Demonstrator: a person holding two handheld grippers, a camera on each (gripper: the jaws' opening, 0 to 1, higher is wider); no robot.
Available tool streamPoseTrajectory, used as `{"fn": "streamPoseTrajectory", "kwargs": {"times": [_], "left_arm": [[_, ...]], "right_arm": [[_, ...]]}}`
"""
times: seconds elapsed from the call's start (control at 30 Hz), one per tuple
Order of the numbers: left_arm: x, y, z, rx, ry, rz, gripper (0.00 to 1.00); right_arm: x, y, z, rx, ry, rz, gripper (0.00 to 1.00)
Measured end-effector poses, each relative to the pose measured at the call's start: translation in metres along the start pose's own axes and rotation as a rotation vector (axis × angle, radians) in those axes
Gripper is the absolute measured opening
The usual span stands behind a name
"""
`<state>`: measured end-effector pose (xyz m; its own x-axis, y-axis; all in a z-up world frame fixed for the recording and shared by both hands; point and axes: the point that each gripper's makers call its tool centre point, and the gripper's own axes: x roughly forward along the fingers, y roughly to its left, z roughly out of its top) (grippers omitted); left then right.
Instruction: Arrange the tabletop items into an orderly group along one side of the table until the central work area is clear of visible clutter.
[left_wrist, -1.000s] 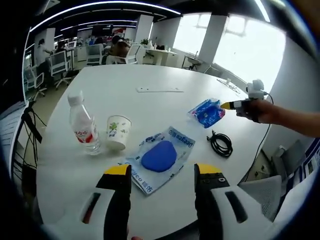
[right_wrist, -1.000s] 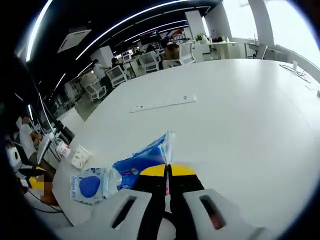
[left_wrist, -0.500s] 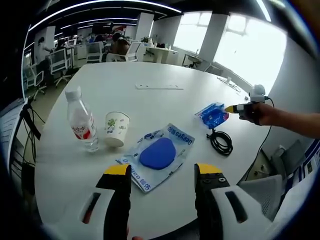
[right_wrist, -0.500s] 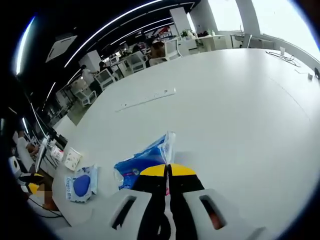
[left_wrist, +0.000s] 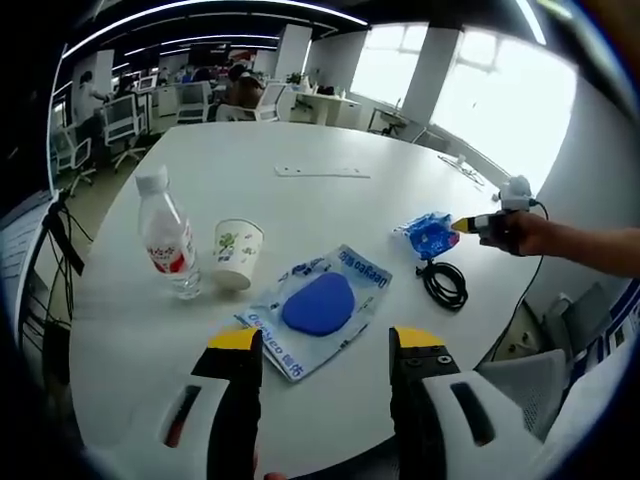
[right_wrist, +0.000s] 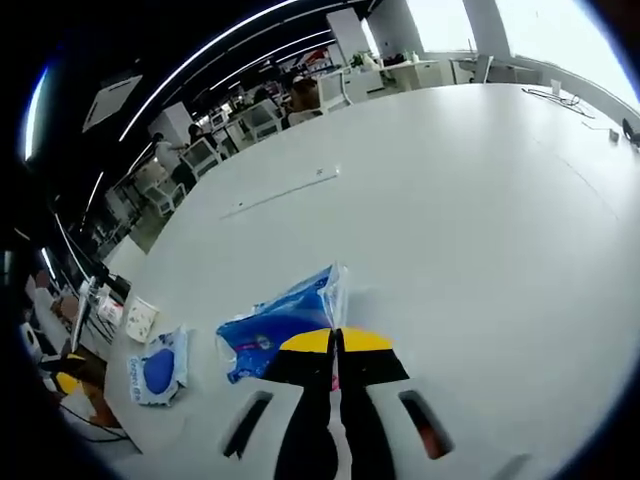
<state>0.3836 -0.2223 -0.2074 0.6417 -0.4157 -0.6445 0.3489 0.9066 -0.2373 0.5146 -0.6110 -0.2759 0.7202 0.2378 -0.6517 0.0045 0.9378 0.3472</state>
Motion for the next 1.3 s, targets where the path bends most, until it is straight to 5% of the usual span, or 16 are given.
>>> {"fn": "streamPoseTrajectory", "kwargs": {"times": [0.63,1.3], "left_arm": [[-0.003,0.007,0.005,-0.014,-0.002,0.025,0.51],[-0.008,0.009,0.003,-0.017,-0.002,0.031,0.51]], "right_arm": [[-0.001,-0.012,-0.002,0.124,-0.017,-0.057,0.00],[-0.007,-0.011,0.008,0.070,0.021,-0.084,0.00]]}}
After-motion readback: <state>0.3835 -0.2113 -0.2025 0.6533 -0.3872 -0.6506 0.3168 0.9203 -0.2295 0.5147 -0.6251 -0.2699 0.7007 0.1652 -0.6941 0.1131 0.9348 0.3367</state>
